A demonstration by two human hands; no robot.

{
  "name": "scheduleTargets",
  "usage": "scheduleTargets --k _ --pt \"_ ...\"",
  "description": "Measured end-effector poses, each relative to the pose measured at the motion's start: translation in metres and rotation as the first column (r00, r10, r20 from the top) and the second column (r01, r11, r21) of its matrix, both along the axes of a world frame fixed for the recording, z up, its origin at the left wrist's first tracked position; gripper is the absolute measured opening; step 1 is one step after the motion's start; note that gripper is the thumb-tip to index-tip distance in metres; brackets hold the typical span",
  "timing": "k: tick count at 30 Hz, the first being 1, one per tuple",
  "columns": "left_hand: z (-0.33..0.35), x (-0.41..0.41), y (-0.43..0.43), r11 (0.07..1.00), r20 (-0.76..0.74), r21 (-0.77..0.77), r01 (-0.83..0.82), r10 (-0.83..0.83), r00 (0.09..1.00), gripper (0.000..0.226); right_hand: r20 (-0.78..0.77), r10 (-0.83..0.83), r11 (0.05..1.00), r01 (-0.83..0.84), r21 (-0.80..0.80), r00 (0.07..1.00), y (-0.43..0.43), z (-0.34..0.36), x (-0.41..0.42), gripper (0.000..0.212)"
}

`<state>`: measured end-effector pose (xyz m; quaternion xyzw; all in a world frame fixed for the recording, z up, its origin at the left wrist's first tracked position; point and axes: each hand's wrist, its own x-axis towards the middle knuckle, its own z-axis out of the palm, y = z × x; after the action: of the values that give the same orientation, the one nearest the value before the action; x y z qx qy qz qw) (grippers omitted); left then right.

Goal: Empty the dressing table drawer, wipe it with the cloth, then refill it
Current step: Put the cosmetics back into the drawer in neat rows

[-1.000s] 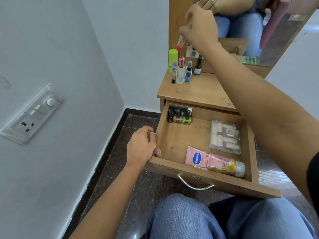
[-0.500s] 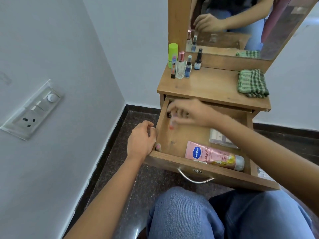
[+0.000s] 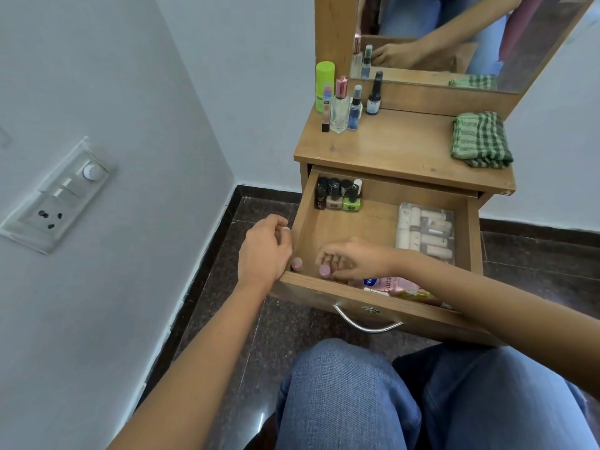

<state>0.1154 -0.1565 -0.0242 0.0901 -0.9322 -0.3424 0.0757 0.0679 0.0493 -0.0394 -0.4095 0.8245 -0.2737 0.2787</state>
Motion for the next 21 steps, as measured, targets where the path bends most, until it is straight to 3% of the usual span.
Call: scheduleTargets --k 4,21 --pt "0.000 0.001 0.000 1.000 0.000 0.001 0.003 -0.003 1.000 0.022 -0.063 -0.019 1.000 0.020 0.006 0.998 -0.003 -0.011 0.002 0.021" --pt "-0.001 -0.001 0.000 1.000 0.001 0.015 0.006 -0.006 1.000 0.023 -0.034 -0.087 0.994 0.085 -0.063 0.996 -0.031 -0.029 -0.004 0.020"
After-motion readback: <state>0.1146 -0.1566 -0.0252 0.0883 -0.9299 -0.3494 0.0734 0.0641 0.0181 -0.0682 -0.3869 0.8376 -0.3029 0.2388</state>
